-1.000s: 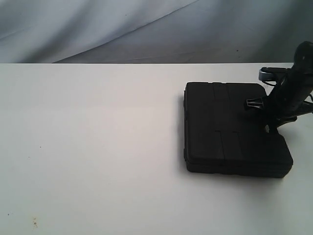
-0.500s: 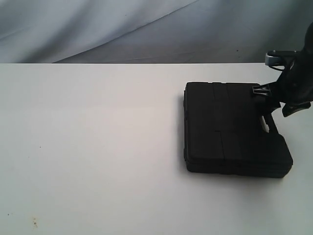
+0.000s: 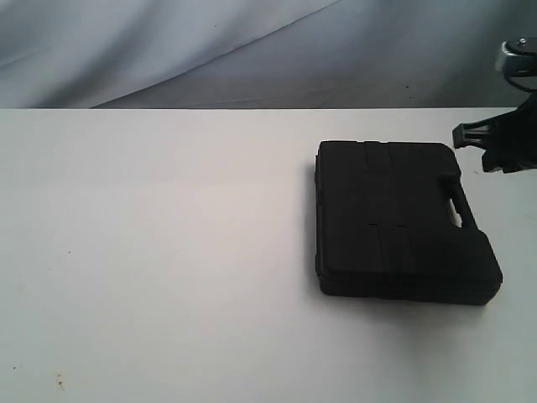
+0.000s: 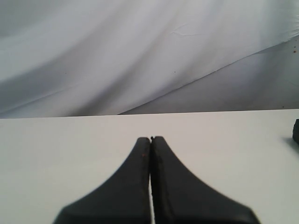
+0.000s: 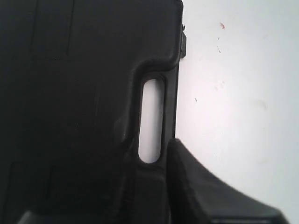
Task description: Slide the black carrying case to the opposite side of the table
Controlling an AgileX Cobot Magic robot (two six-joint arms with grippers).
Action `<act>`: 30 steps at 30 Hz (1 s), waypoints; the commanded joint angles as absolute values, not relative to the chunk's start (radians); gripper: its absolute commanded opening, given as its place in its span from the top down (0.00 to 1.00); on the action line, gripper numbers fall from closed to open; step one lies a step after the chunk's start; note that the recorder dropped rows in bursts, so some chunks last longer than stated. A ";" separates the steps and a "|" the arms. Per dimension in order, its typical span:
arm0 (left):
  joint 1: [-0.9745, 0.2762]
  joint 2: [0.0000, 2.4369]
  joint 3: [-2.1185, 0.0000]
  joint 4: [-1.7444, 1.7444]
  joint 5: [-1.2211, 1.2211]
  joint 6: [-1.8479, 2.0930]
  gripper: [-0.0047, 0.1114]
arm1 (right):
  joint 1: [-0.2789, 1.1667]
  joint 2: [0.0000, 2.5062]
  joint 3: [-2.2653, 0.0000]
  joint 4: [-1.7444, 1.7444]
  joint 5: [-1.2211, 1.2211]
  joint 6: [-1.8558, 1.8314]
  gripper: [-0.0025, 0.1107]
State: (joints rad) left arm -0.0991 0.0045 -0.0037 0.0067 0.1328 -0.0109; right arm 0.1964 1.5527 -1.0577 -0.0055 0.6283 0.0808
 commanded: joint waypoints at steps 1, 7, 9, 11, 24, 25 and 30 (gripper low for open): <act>-0.097 0.000 0.000 0.009 0.132 -0.022 0.96 | 0.199 1.367 -0.938 -0.013 0.574 0.098 0.90; -0.097 0.000 0.000 0.009 0.132 -0.022 0.96 | 0.199 1.166 -0.825 -0.006 0.548 0.114 0.91; -0.097 0.000 0.000 0.009 0.132 -0.022 0.96 | 0.199 1.117 -0.799 -0.006 0.536 0.114 0.91; -0.097 0.000 0.000 0.009 0.132 -0.022 0.96 | 0.199 1.056 -0.765 -0.006 0.524 0.114 0.91; -0.097 0.000 0.000 0.009 0.132 -0.022 0.96 | 0.199 0.760 -0.575 -0.006 0.380 0.114 0.96; -0.097 0.000 0.000 0.009 0.132 -0.022 0.96 | 0.199 0.736 -0.560 -0.006 0.366 0.114 0.98; -0.097 0.000 0.000 0.009 0.132 -0.022 0.96 | 0.199 0.626 -0.487 -0.006 0.318 0.114 0.98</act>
